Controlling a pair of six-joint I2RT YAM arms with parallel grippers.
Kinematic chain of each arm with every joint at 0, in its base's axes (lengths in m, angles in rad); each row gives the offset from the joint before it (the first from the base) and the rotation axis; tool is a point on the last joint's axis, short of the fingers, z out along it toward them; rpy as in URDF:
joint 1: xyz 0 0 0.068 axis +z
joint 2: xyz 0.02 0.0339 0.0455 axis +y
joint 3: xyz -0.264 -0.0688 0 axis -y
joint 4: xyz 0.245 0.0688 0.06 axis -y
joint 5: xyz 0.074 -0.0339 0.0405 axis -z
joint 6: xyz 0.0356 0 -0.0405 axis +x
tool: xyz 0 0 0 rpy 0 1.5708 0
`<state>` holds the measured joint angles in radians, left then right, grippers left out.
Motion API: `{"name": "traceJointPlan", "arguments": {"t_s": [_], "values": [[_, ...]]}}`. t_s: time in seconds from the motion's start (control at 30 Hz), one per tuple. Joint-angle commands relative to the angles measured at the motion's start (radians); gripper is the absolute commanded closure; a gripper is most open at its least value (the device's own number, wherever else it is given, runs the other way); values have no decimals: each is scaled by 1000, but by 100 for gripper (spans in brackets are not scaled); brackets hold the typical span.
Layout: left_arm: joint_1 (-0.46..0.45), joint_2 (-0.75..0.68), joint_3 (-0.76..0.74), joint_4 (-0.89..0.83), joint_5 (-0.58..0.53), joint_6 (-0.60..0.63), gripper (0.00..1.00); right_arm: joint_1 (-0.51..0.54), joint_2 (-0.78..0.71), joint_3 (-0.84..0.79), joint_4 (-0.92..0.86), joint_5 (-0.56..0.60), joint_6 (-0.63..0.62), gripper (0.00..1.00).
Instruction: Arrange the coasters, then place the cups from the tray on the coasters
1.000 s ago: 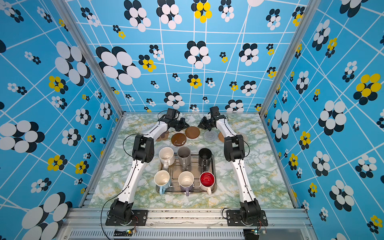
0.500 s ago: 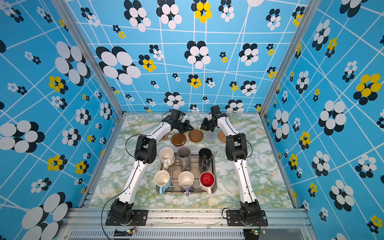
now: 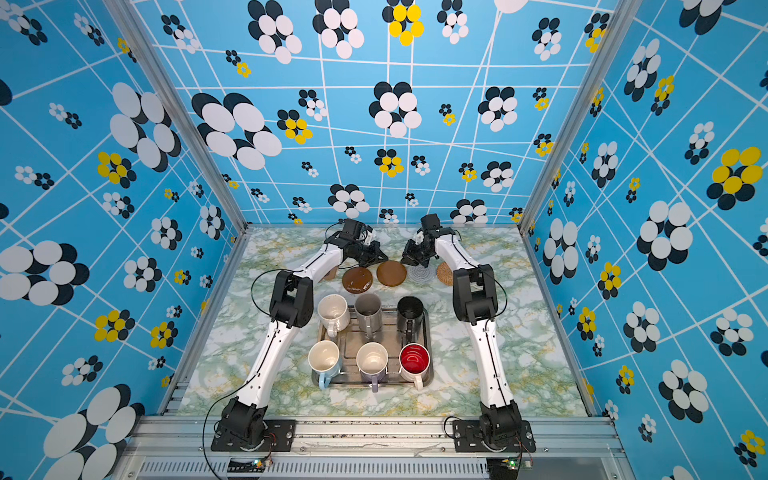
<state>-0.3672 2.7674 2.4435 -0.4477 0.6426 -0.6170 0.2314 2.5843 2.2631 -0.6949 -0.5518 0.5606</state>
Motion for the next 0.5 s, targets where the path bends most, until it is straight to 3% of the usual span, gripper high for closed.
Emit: {"name": "traceJointPlan", "arguments": {"t_s": [0.0,0.27,0.47], "values": [[11,-25,1,-22,-68,-25,100,9,-74,-2,24,-3,-10,100],[57,-99,53,61,-90,-81,98,40,-154,0,11,1,-44,100],[94,-238,12,-162,-132,57,97,117,-162,48,-152,1,-174,100]]}}
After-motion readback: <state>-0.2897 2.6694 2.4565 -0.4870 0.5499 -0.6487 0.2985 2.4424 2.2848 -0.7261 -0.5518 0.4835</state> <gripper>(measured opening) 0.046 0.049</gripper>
